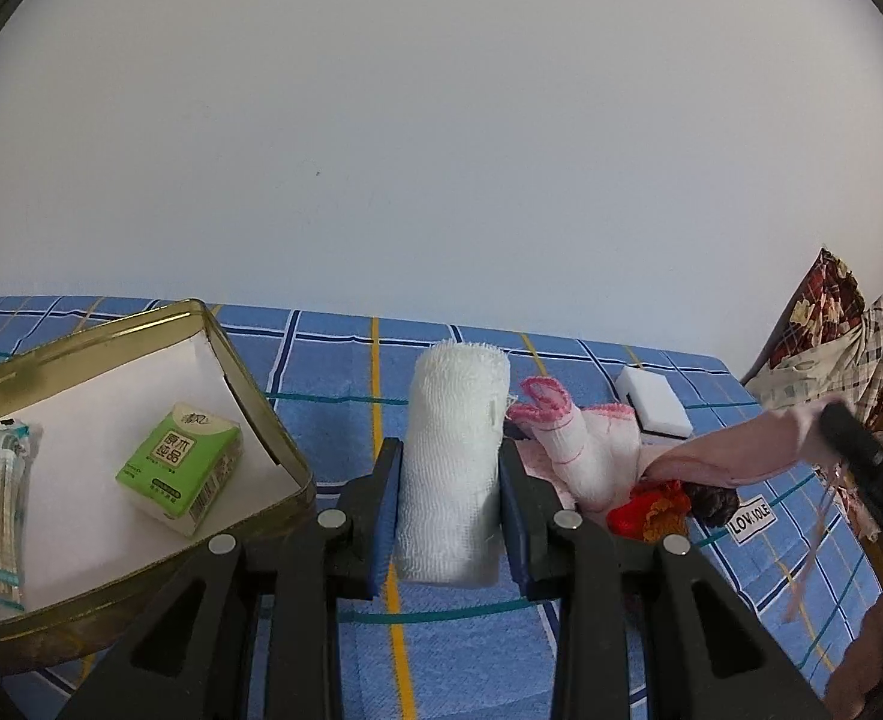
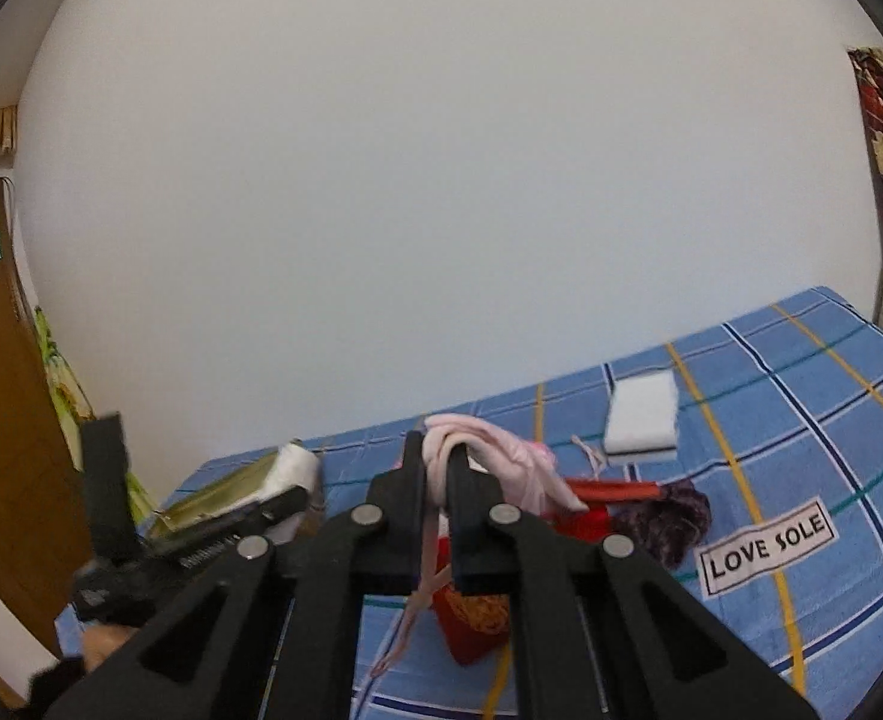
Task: Organize soft objects
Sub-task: 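Hold the towel with the left tool while the right tool grasps the pink cloth, then lower the towel into the tray with the left tool while the right tool carries the pink cloth there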
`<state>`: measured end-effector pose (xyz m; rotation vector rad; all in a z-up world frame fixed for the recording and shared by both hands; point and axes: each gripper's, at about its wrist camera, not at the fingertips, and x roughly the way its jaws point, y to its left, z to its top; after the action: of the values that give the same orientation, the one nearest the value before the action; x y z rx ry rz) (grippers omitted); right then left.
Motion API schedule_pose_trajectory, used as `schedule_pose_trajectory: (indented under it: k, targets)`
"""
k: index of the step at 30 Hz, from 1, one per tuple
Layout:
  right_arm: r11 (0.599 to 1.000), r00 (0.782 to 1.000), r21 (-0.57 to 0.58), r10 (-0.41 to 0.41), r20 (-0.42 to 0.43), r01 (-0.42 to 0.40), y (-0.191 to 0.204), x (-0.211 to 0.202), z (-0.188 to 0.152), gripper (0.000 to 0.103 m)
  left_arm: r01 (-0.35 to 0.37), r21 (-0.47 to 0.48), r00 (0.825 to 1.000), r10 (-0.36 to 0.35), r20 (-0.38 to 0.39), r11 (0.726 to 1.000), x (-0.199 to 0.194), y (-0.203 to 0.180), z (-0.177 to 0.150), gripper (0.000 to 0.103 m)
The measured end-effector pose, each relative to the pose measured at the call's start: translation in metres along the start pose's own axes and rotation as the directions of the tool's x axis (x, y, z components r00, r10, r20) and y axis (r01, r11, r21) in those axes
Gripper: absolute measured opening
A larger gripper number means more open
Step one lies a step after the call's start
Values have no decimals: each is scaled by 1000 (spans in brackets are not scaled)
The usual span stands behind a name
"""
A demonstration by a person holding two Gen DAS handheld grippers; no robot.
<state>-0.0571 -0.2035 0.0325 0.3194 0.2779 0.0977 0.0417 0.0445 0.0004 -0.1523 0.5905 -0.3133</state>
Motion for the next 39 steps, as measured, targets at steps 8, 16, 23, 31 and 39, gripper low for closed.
schedule_pose_trajectory:
  k: [8, 16, 23, 31, 39]
  targets:
    - [998, 989, 8, 59, 132, -61, 24, -31, 45, 6, 12, -23, 999, -11, 32, 1000, -10, 7, 4, 33]
    - [991, 975, -82, 124, 187, -110, 79, -33, 62, 6, -18, -6, 998, 18, 68, 1000, -20, 13, 9, 33]
    - [973, 962, -127, 212, 171, -192, 130, -5, 71, 6, -83, -8, 992, 83, 94, 997, -31, 42, 12, 33]
    - [945, 942, -149, 310, 125, -291, 180, 41, 70, 6, -159, -70, 980, 166, 106, 985, -41, 92, 17, 33]
    - [927, 929, -120, 365, 65, -356, 208, 75, 59, 6, -222, -106, 967, 233, 107, 969, -49, 126, 19, 33]
